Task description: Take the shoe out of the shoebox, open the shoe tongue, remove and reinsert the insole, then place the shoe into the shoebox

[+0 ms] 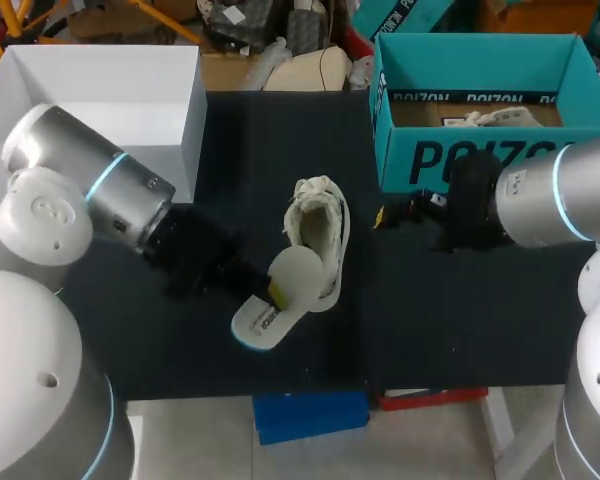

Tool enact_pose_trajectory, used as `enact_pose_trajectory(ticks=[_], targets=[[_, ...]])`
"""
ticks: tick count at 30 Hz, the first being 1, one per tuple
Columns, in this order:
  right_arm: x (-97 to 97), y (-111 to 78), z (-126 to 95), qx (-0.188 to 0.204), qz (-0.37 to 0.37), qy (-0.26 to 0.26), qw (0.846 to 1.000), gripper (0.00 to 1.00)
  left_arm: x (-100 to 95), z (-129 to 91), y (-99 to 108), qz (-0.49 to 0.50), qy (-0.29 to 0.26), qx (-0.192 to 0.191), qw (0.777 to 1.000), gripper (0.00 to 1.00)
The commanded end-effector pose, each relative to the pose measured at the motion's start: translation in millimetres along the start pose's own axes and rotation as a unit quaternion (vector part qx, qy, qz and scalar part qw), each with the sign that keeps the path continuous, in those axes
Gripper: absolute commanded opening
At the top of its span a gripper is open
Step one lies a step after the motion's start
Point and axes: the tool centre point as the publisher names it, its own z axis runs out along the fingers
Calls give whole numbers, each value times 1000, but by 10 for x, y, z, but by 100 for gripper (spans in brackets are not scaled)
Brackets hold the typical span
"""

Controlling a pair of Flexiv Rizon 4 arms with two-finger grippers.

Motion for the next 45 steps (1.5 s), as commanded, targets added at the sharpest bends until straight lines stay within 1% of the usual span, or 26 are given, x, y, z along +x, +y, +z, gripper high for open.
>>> enact_pose_trajectory(ticks=[1,3,4,5,6,7,9,10,12,14,20,30,35,37,45], targets=[[12,-6,13,-1,1,-2,1000,100,-14,1,34,0,14,10,1000,0],[12,-6,13,-1,1,-2,1000,100,-14,1,34,0,14,10,1000,0],[12,-6,13,-1,1,-2,1000,100,-3,16,70,-4,33,1,999,0],[12,-6,13,-1,1,-2,1000,100,-2,18,80,-6,36,1,999,0],[12,-6,13,-1,1,-2,1000,100,-1,9,113,-17,48,-22,998,0],[12,-6,13,-1,1,-2,1000,100,3,3,141,-17,56,-33,998,0],[12,-6,13,-1,1,-2,1000,100,0,-13,188,-31,40,-33,998,0],[12,-6,13,-1,1,-2,1000,100,9,-12,227,-33,51,-42,997,0],[12,-6,13,-1,1,-2,1000,100,25,-6,281,-34,53,-44,997,0],[12,-6,13,-1,1,-2,1000,100,21,4,318,-35,46,-38,998,0],[12,-6,13,-1,1,-2,1000,100,20,103,413,-33,54,-18,998,0],[12,-6,13,-1,1,-2,1000,100,66,260,616,-37,68,-5,997,0],[12,-6,13,-1,1,-2,1000,100,40,302,757,-31,77,-12,996,0],[12,-6,13,-1,1,-2,1000,100,34,295,819,-29,72,-16,997,0],[12,-6,13,-1,1,-2,1000,100,83,306,1095,-32,63,-31,997,0]])
